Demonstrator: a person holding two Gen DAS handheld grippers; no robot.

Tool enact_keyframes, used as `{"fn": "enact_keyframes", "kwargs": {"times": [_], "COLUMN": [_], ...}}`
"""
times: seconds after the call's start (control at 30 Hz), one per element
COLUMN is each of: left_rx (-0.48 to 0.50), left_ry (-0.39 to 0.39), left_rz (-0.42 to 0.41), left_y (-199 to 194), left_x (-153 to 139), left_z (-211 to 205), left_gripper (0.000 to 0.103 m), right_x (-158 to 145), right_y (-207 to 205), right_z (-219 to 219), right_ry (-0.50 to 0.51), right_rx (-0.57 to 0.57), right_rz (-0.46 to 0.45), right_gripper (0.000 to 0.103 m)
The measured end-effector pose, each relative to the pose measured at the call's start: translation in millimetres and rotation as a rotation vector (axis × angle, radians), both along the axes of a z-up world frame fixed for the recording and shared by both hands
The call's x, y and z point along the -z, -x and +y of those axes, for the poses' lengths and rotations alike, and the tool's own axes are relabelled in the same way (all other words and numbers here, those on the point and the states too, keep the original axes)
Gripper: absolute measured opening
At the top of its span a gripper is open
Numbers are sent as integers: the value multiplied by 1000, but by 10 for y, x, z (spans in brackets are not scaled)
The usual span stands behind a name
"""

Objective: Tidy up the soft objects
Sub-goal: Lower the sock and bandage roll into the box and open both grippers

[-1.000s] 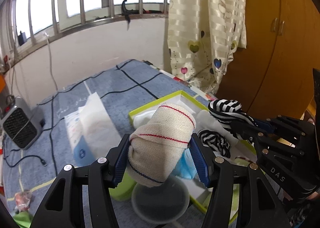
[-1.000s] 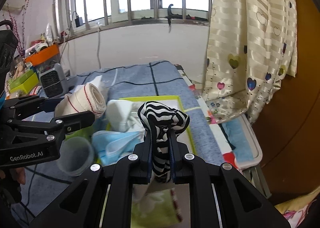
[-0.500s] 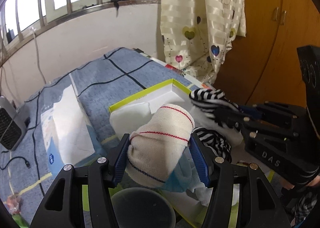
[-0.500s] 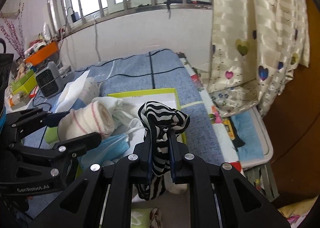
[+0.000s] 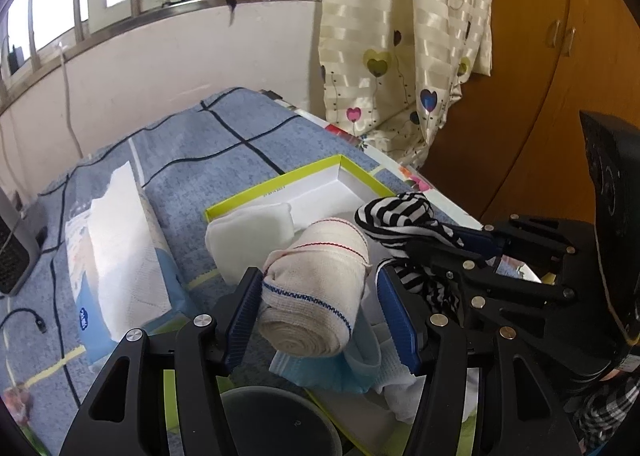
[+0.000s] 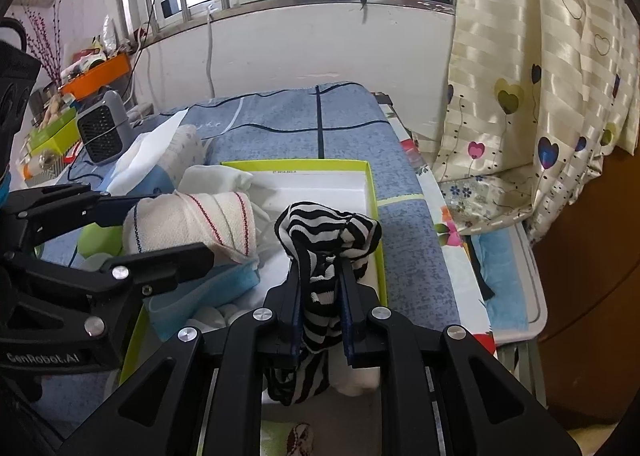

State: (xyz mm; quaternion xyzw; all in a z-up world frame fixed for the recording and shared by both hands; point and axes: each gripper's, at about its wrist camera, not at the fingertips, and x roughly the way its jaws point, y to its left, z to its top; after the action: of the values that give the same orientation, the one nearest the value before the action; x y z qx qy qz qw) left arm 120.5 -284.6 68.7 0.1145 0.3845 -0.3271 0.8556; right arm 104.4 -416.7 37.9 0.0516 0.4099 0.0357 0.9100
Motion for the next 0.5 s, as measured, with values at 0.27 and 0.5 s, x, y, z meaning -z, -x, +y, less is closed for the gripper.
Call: {"fn": "enact_keyframes", "kwargs": {"times": [0.27,0.5], "left_rx": [4,5], "left_ry": [6,24], "left_rz": [-13,-27], "left_y": [63,138], "left_x": [-40,-111], "left_z": [24,91], "left_gripper": [58,59], "right_x": [-24,-55], "right_y": [17,60], "right_z": [34,82], "right_ry": [16,26], "right_rx": [-8,-4], "right_rz": [-6,-10], "right_gripper": [33,45]}}
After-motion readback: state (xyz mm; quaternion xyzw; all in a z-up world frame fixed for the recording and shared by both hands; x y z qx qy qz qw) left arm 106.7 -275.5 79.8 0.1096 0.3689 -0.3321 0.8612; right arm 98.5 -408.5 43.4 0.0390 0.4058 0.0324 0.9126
